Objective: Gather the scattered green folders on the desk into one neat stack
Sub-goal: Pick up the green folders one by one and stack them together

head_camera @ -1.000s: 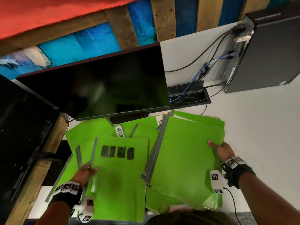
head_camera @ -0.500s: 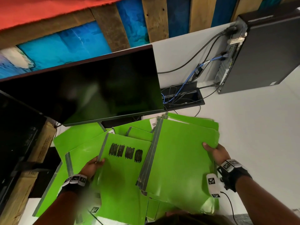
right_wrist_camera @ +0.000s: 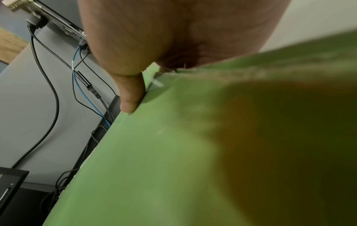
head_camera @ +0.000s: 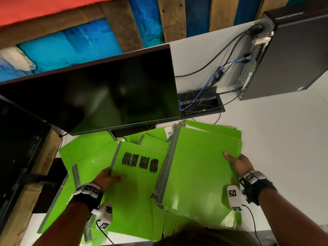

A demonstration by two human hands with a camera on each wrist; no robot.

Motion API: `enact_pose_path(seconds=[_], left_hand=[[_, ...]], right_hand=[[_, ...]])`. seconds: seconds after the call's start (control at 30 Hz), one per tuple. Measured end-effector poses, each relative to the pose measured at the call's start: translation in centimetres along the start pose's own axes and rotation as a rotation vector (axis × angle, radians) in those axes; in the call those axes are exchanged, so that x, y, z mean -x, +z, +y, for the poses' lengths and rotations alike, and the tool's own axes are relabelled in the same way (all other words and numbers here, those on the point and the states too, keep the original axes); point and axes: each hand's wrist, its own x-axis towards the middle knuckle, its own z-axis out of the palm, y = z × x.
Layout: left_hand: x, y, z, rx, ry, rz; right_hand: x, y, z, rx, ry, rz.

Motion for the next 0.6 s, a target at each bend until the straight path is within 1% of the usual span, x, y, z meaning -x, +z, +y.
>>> enact_pose_path(seconds=[0.07,0.13,0.27,0.33,0.37,0.43,0.53,0.6], left_hand=[[1.2,0.3,0.0,0.043,0.001,-0.014],[2.2,0.2,-0.4,0.067,-0.022,0.011],[2.2,-2.0,-1.2,0.091,0.031,0.146],[3.5,-3.9,-0.6,0.036,0.097,0.209],[3.7,-5.1,-0.7,0.035,0.157,0.231],[4.9,-7.4,-0.2,0.04,0.239,0.227],[6.7,-9.2,0.2,0.164,0.376,0.261],[8.0,-9.3,1.4,0.235,0.468,0.273]], right_hand=[[-0.1,-0.1,0.0,0.02,-0.01,0.009],[-0.1,-0.1,0.0,0.05,-0.019,0.008],[0.1,0.1,0.1,0.077,-0.03,0.002],[0.3,0.2,0.2,0.09,-0.039,0.007],[0.3,0.2,0.2,0.089,-0.04,0.009],[0.4,0.2,0.2,0.081,-0.033,0.009],[0.6,0.2,0.2,0.08,-0.045,0.005],[0.8,0.2,0.1,0.082,-0.046,0.006]])
